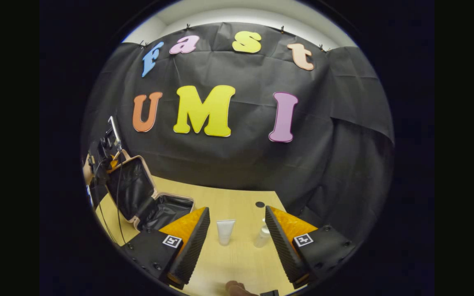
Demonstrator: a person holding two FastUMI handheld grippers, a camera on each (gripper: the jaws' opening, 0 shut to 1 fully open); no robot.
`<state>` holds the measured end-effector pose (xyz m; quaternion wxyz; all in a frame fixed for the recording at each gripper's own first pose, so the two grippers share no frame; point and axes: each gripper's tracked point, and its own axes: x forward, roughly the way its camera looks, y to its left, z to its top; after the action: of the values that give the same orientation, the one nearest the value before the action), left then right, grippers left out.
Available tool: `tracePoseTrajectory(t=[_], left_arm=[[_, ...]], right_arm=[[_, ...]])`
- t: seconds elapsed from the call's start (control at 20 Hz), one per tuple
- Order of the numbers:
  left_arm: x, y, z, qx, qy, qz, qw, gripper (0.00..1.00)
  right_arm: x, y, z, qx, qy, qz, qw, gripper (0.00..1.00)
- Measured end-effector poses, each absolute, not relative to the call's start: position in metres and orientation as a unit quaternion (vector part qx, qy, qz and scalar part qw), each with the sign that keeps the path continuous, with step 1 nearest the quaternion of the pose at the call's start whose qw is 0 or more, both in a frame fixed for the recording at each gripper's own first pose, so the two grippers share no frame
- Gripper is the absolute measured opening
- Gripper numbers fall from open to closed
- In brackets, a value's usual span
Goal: First open the suitcase, pack the skin care products into it, and then close the suitcase.
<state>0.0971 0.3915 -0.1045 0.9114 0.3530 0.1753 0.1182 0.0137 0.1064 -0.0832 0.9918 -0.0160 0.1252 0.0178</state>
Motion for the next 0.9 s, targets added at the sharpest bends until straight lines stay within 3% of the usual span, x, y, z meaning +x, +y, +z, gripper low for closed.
tracePoseTrajectory(t=[0.3,0.9], left_arm=[[0.090,0.461,-0.174,0.297,0.232,0.139,0.916,0.03],[0.095,0.508,-0.309,0.191,0.339,0.075,0.918,0.04]], right_arm=[[0.003,0.102,-0.093,-0.022,0.139,0.008,0.990,0.80],[-0.021,0.096,-0.130,-0.077,0.193,-0.009,0.978,0.80]])
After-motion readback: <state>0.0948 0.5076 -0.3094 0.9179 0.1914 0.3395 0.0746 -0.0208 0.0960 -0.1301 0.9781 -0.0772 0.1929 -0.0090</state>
